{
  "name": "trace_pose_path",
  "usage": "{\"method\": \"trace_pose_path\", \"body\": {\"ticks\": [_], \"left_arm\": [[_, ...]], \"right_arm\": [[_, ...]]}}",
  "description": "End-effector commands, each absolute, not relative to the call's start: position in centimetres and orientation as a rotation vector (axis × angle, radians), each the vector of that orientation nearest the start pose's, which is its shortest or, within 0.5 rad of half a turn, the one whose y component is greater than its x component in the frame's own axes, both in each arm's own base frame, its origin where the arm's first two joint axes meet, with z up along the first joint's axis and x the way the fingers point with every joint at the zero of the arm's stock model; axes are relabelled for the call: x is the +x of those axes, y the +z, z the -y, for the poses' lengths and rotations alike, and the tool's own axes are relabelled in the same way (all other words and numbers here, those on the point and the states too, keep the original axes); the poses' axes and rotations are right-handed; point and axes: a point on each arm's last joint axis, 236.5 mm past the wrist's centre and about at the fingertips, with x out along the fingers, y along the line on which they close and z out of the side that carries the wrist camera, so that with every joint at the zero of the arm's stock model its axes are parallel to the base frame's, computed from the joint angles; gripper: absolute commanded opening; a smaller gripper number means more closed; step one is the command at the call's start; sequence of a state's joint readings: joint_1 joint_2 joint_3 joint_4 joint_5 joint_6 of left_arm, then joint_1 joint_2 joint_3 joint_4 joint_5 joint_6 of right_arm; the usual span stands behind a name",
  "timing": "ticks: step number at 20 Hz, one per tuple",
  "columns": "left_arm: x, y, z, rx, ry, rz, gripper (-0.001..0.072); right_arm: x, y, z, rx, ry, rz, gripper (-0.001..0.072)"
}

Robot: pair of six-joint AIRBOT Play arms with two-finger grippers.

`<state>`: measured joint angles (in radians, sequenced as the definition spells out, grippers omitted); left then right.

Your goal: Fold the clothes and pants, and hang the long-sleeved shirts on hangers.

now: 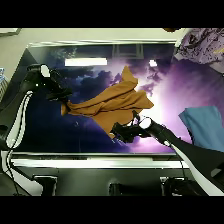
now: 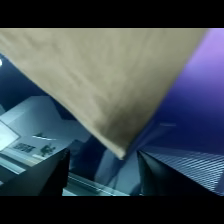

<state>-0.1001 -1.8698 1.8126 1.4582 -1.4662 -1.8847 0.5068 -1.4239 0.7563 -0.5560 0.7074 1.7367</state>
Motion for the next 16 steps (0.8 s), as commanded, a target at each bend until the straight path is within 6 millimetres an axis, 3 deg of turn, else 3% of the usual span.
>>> {"method": "trace_pose_path", "body": {"ticks": [1,2,6,7,10,13,15,16], "left_arm": [[46.7,-4.2,7.3,-0.269,0.082,-1.538,0.0019],[46.7,-4.2,7.3,-0.269,0.082,-1.538,0.0019],[46.8,-4.2,7.3,-0.269,0.081,-1.533,0.0019],[46.9,-4.2,7.3,-0.269,0.080,-1.529,0.0019],[47.0,-3.8,7.3,-0.249,0.058,-1.520,0.0019],[47.4,-1.2,6.8,-0.194,-0.004,-1.457,0.0018],[48.7,3.3,5.5,-0.201,-0.006,-1.310,0.0018],[49.6,6.8,4.5,-0.219,0.002,-1.197,0.0018]], "right_arm": [[27.8,-9.9,-30.3,0.876,0.262,-1.496,0.0469],[28.3,-9.9,-30.1,0.878,0.255,-1.474,0.0378],[30.6,-9.7,-29.7,0.900,0.222,-1.384,0.0254],[30.8,-9.5,-29.8,0.893,0.230,-1.374,0.0051],[33.0,-7.6,-29.7,0.887,0.261,-1.306,0.0032],[36.1,-2.3,-28.8,0.847,0.347,-1.218,0.0031],[38.3,3.7,-27.1,0.793,0.416,-1.110,0.0031],[39.4,7.6,-25.8,0.744,0.450,-1.030,0.0031]]}}
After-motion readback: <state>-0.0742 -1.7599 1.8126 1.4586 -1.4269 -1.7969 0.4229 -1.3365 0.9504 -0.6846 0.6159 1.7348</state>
